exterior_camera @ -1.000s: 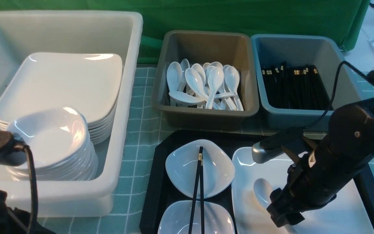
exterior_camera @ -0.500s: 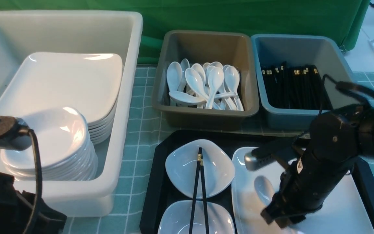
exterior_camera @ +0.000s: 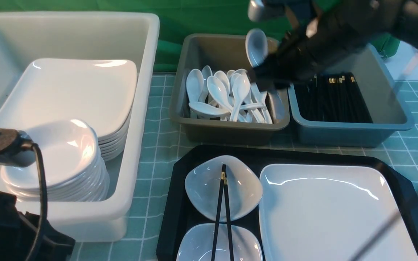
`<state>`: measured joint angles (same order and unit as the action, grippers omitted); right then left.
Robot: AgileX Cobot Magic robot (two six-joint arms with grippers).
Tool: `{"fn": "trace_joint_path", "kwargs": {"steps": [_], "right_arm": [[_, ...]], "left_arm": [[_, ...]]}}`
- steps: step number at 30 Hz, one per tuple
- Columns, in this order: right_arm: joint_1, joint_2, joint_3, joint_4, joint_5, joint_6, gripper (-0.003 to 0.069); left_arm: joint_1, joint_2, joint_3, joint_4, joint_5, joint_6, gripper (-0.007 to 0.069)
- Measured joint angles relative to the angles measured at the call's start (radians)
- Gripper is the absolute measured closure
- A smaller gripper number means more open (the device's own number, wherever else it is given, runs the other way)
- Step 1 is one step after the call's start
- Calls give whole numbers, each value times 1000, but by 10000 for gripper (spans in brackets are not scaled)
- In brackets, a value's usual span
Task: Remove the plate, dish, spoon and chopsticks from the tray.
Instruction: Use the right arm to put the soup spoon into the small storage box in the middle, then use the right arm to grab a pair of chopsticks from the plate
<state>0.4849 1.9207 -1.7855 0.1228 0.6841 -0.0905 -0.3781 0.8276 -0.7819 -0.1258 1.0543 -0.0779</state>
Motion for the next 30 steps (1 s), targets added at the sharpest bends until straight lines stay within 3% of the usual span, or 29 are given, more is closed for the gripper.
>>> {"fn": "trace_joint_path", "kwargs": {"steps": [4, 9, 13, 15, 21, 24, 30], "right_arm": [[-2, 140, -150, -2, -17, 3, 449], [-2, 246, -244, -2, -26, 3, 288], [-2, 222, -254, -14, 44, -6, 256], [-2, 206, -260, -27, 84, -10, 270], [-2, -2, -266, -150, 446, -55, 595], [-3, -92, -240, -168, 448, -55, 623], [-3, -331, -33, -175, 448, -51, 636]], "left_arm": [[0, 0, 0, -4, -6, 0, 624], [0, 0, 0, -6, -31, -10, 624], [0, 10, 0, -7, -34, -15, 624], [0, 20, 0, -7, -38, -16, 624], [-20, 153, -17, -90, -69, 0, 624], [-58, 211, -43, -93, -79, -1, 624], [-269, 386, -145, 2, -133, -132, 624]]}}
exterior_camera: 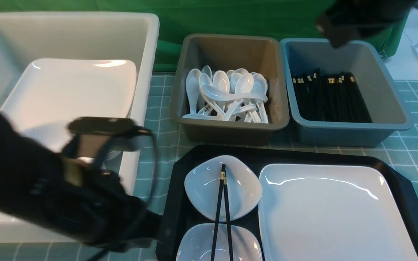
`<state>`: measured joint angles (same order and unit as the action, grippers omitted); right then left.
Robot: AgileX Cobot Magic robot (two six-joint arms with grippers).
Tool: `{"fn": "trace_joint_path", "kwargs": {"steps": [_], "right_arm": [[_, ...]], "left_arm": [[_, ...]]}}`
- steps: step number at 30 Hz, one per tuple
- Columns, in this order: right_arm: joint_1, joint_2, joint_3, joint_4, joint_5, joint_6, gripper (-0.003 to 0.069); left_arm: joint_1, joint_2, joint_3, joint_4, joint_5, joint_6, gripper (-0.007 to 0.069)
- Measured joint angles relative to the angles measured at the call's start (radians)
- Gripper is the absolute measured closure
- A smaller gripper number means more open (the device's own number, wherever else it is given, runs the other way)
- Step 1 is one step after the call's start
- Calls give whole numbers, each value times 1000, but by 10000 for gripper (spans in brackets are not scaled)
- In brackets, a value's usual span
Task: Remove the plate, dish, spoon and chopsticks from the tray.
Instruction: Use the right arm to grab a pair of chopsticks from the plate
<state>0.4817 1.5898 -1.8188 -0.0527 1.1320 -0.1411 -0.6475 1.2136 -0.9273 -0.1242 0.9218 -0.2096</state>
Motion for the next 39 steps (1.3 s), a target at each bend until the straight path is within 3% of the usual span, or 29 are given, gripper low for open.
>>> {"fn": "trace_joint_path", "kwargs": {"steps": [5, 9, 12, 16, 18, 23, 25, 31, 39], "right_arm": [[0, -205, 260, -2, -7, 32, 636], [0, -311, 424, 2, -59, 86, 637], [0, -312, 514, 70, -84, 99, 631], [8, -218, 539, 243, -129, 91, 552], [25, -176, 539, 272, -182, 87, 489], [128, 2, 516, 302, -344, 56, 227], [167, 75, 478, 304, -382, 46, 170], [194, 236, 381, 309, -412, 49, 137], [195, 388, 333, 308, -414, 78, 134]], "left_arm": [[-101, 164, -151, 46, 13, -46, 624], [-111, 221, -224, 68, 11, -32, 624], [-104, 199, -229, 139, 9, -36, 624], [-47, 104, -178, 182, 12, -69, 621], [-14, 51, -137, 183, 11, -82, 617], [172, -133, 29, 184, 10, -120, 616], [240, -193, 86, 180, 9, -122, 616], [339, -309, 171, 145, 9, -97, 616], [364, -402, 198, 124, 10, -78, 615]]}}
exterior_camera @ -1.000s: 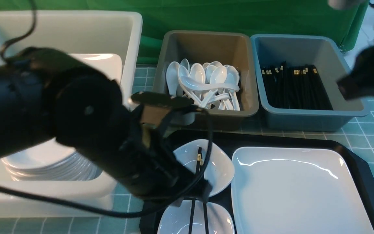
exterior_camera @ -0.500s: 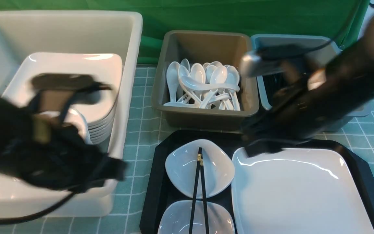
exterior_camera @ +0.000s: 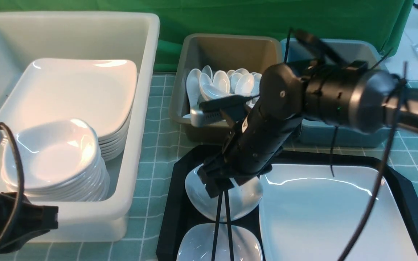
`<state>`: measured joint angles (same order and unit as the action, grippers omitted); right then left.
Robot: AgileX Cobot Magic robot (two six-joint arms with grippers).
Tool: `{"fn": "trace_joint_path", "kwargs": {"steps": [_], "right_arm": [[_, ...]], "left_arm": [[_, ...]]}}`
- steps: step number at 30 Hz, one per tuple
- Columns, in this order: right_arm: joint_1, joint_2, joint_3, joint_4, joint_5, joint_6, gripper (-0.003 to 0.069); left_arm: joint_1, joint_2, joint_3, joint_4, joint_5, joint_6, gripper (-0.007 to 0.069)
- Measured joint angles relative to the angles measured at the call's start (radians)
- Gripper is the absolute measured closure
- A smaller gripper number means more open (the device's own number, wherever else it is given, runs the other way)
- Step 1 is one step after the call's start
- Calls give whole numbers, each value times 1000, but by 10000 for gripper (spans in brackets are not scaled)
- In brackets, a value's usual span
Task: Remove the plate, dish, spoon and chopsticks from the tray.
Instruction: Use the right arm to grab a pair of chopsticks from the plate, then use the right arm to put the chopsticks into the small storage box on the right
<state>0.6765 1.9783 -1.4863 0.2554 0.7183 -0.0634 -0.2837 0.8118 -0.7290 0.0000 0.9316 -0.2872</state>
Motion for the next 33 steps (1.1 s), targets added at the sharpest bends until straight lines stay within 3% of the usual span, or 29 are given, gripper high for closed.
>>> {"fn": "trace_joint_path", "kwargs": {"steps": [7, 9, 12, 14, 15, 17, 18, 33], "right_arm": [[0, 60, -4, 0, -15, 30, 136], [0, 65, -4, 0, -23, 32, 169], [0, 71, -4, 0, -33, 35, 260], [0, 81, -4, 1, -36, 47, 359], [0, 85, -4, 1, -37, 50, 447], [0, 86, -4, 1, -37, 51, 504], [0, 86, -4, 1, -37, 56, 571], [-35, -156, -9, 4, -21, 45, 581]], "left_arm": [[0, -4, 1, 0, 0, 20, 615], [0, -4, 1, 0, -1, 20, 615], [0, -4, 1, 0, -1, 23, 615], [0, -4, 1, 0, -1, 31, 615], [0, -4, 1, 0, -1, 37, 615], [0, -4, 1, 0, -1, 40, 615], [0, -4, 1, 0, -1, 43, 615], [0, -4, 1, 0, -45, 53, 615]]}}
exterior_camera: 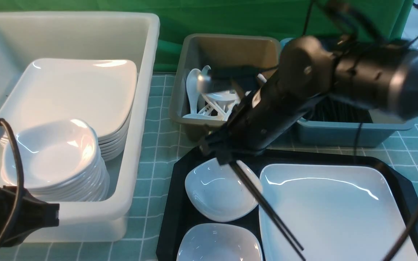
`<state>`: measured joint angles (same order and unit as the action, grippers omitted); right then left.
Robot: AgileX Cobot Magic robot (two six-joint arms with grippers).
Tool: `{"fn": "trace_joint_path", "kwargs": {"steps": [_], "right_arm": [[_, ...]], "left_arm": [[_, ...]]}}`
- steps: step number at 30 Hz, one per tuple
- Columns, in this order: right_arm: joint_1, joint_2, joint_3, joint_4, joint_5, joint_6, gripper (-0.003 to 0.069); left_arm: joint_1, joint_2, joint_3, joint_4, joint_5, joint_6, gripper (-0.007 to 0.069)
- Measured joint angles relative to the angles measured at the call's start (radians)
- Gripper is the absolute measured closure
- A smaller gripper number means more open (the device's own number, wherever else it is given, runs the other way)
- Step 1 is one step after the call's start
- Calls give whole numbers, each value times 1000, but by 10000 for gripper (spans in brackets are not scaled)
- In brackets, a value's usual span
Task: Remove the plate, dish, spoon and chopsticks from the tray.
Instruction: Use the right arm to put the chopsticks into the small storage box on the right
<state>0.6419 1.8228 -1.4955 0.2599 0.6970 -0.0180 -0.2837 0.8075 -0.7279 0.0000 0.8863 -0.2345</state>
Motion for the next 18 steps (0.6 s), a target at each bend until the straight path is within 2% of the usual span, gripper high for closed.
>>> {"fn": "trace_joint_path", "kwargs": {"steps": [2, 7, 8, 14, 18], "right_arm": [[-19, -9, -12, 1, 10, -1, 581], [-170, 1, -125, 0, 52, -25, 581], [-176, 3, -125, 0, 52, -25, 581], [-384, 129, -382, 10, 81, -29, 581], [-510, 282, -599, 76, 80, -29, 581]], "left_arm": [[0, 0, 0, 0, 0, 0, 615], [0, 0, 0, 0, 0, 0, 615], [0, 0, 0, 0, 0, 0, 615], [0, 0, 0, -36, 0, 0, 615], [0, 0, 0, -57, 0, 0, 615]]}}
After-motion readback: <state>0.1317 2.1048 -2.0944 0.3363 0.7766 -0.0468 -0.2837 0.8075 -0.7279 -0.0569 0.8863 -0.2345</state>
